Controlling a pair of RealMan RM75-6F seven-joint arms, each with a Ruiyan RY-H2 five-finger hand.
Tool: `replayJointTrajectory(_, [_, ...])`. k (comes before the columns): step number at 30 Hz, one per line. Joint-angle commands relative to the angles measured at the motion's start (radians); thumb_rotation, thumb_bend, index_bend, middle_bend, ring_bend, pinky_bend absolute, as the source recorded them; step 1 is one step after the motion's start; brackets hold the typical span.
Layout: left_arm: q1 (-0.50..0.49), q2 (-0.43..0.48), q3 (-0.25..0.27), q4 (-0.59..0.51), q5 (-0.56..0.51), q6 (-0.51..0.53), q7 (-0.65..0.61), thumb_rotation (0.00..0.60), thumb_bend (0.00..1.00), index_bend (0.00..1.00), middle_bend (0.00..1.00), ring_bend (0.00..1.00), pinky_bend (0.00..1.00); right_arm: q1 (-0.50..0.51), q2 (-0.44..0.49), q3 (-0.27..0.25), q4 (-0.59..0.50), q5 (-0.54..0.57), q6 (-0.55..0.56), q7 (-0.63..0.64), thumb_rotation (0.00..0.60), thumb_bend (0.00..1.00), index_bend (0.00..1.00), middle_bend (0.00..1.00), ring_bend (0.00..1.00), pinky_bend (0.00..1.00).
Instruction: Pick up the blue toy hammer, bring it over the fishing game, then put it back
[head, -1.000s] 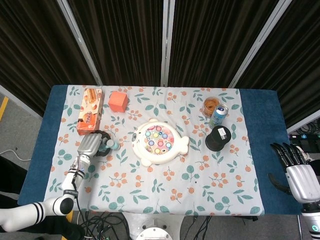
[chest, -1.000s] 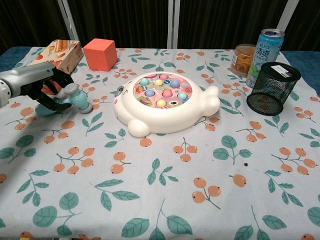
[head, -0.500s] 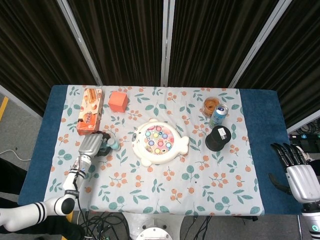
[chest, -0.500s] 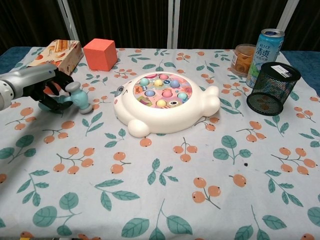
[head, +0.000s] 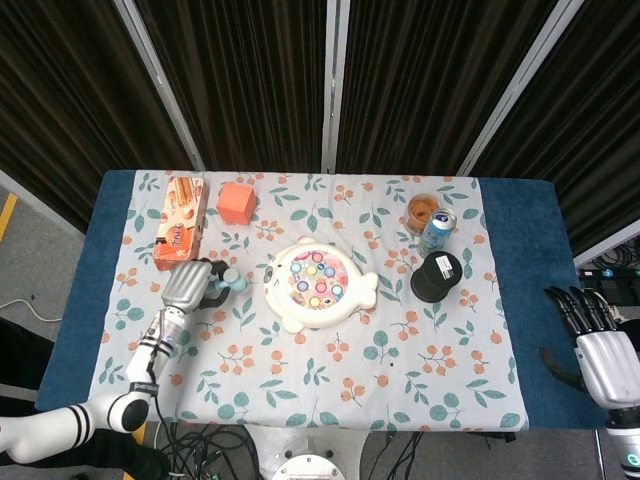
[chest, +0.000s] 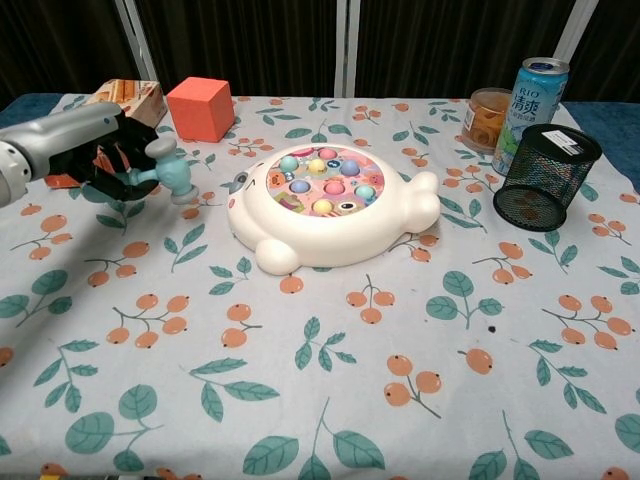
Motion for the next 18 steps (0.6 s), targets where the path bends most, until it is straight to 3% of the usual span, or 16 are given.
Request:
replayJointTrajectory(1, [-0.033,0.001,-0.006,0.013,0.109,0.047,-0.023,0.6,0.49,0.62,0.58,0.46,0.45,-0.007,0.003,-0.003,-0.002,-0.005,0.01,-0.004,0.6,0.26,0.0,0.1,0.0,0.0])
replayJointTrajectory(8, [-0.148,-0.014,-0.053,0.038,0.172,-0.006,0.012,0.6,0.5,0.64,0.62,0.5,0.5,-0.016,0.004,-0.006,-0.002,-0.022,0.032,-0.002,0.6,0.26,0.0,0.11,0.0,0.0])
replayJointTrajectory(18, [-0.279,-0.081,-0.076,0.145,0.146,-0.113,0.123,0.6,0.52,0.64,0.63,0.51,0.54,-0.016,0.006,-0.007,0.0,-0.019,0.026,0.003,0.6,0.26,0.0,0.11,0.0,0.0])
